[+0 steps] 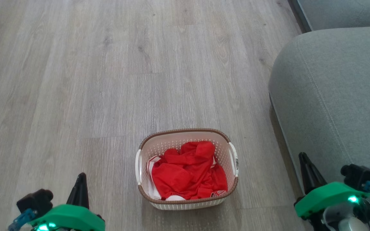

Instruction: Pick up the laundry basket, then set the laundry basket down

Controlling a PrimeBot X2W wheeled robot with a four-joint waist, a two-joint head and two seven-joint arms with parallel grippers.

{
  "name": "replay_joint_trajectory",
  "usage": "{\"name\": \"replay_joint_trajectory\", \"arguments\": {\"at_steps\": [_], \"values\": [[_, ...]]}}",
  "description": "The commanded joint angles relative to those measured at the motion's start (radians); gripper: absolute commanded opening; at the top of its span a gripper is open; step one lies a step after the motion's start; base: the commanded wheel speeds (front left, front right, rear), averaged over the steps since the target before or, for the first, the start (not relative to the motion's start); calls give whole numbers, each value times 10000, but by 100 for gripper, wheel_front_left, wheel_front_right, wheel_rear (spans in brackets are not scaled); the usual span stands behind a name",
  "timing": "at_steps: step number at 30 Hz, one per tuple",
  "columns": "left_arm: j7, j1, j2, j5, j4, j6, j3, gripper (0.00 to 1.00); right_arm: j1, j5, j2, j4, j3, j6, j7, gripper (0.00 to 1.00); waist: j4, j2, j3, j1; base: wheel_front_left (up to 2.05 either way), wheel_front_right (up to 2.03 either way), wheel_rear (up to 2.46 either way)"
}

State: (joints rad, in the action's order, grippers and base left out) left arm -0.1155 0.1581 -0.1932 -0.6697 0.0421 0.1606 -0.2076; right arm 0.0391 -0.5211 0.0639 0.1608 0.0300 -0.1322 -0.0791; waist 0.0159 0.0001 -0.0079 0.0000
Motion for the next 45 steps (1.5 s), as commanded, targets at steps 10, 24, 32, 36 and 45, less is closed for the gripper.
{"name": "replay_joint_trajectory", "arguments": {"at_steps": [10,24,32,36,45], "values": [[211,-737,58,-1161,-157,-252,557,0,-695,-1494,308,-179,37,5,83,0,-17,-1,5,0,0,0,0],[476,-1035,215,-2598,15,-518,914,0,-852,-3401,546,-36,196,7,67,0,-41,-1,12,0,0,0,0],[610,-1183,295,-3315,100,-650,1094,0,-931,-4383,690,26,307,7,32,0,-53,-1,16,0,0,0,0],[687,-1268,342,-3724,148,-726,1198,0,-976,-4953,781,58,381,8,4,0,-60,-1,18,0,0,0,0],[861,-1458,446,-4640,255,-895,1431,0,-1079,-6254,1005,122,573,9,-81,0,-75,-1,24,0,0,0,0]]}}
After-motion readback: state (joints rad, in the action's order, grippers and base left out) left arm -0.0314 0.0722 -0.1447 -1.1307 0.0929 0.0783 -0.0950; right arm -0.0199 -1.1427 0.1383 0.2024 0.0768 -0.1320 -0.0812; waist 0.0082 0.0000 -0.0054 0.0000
